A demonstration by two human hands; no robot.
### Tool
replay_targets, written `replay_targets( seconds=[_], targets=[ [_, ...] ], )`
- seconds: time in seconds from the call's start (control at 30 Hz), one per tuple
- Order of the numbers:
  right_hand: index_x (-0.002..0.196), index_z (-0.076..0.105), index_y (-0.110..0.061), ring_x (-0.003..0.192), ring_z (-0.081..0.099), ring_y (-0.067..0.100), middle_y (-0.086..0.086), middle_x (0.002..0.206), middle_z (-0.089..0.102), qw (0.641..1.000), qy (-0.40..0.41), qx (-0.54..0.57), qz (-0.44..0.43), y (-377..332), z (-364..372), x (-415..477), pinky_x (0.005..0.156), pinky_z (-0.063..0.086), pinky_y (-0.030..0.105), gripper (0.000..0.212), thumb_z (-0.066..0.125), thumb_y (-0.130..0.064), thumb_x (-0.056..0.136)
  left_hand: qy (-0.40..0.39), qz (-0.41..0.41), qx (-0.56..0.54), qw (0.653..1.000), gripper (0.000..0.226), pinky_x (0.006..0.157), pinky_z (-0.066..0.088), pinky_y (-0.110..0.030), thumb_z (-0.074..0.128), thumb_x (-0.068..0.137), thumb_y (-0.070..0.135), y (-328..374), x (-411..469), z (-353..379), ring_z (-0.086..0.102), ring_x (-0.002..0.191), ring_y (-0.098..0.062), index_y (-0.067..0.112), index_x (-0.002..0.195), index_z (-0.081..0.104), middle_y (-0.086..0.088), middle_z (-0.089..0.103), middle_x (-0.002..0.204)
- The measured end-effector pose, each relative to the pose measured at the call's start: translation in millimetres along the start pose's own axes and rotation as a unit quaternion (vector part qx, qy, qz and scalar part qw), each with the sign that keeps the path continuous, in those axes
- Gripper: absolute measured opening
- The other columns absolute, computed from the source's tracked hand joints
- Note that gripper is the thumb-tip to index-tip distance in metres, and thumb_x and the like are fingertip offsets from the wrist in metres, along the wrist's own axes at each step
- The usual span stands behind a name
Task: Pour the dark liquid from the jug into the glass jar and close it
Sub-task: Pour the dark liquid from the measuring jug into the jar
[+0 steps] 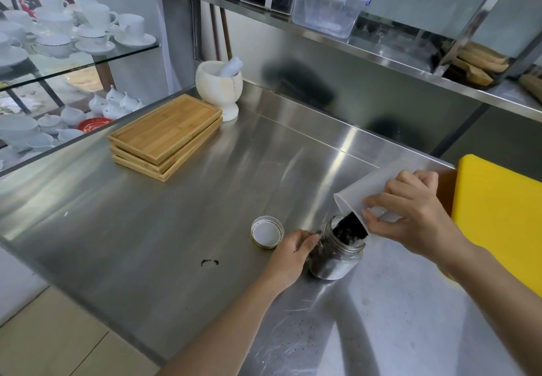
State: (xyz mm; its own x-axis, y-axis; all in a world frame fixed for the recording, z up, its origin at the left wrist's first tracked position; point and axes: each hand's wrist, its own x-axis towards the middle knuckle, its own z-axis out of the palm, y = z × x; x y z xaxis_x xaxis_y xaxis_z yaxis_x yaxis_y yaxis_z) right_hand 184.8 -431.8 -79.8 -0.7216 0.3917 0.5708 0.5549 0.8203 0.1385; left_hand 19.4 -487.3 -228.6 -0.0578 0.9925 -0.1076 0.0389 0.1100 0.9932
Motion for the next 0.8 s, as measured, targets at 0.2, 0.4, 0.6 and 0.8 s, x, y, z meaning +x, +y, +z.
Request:
replay_targets(
  seconds=[0.2,0.4,0.6,0.8],
  targets=[
    [0.072,0.071,-0.004,0.070,0.035,0.018,0.011,0.060,0.055,1.000,0.004,-0.007,-0.005,0.7,0.0,-1.3,0.070,0.025,0.038,0.033,0.056,-0.032,0.081,0.001,0.002,-0.004,1.000,0.018,0.071,0.038,-0.020,0.049,0.090,0.036,0.6,-0.5,0.1,0.050,0.071,-0.001,0.032,0.073,0.052,0.013,0.055,0.072],
    [0.073,0.071,-0.003,0.071,0.036,0.018,0.012,0.060,0.056,1.000,0.000,-0.017,-0.022,-0.4,0.1,-1.6,0.071,0.025,0.036,0.031,0.057,-0.030,0.078,-0.001,0.005,0.001,1.000,0.018,0.071,0.038,-0.019,0.049,0.090,0.036,0.6,-0.9,-0.2,0.050,0.072,-0.001,0.032,0.073,0.051,0.012,0.055,0.074],
    [0.073,0.071,-0.003,0.073,0.036,0.020,0.013,0.062,0.058,0.999,0.002,-0.026,-0.048,-1.7,-0.4,-2.5,0.072,0.025,0.034,0.036,0.054,-0.033,0.083,0.002,0.008,-0.008,1.000,0.019,0.071,0.038,-0.020,0.049,0.090,0.034,-0.6,-0.4,0.7,0.049,0.070,-0.003,0.031,0.072,0.051,0.011,0.054,0.073],
    [0.073,0.071,-0.003,0.072,0.037,0.019,0.013,0.062,0.058,0.998,-0.005,-0.038,-0.044,-3.0,-1.8,-1.1,0.072,0.027,0.035,0.024,0.065,-0.026,0.074,0.001,0.007,-0.011,1.000,0.018,0.072,0.038,-0.021,0.050,0.090,0.035,-1.5,-0.3,0.6,0.049,0.070,-0.003,0.030,0.073,0.051,0.011,0.053,0.073]
  ],
)
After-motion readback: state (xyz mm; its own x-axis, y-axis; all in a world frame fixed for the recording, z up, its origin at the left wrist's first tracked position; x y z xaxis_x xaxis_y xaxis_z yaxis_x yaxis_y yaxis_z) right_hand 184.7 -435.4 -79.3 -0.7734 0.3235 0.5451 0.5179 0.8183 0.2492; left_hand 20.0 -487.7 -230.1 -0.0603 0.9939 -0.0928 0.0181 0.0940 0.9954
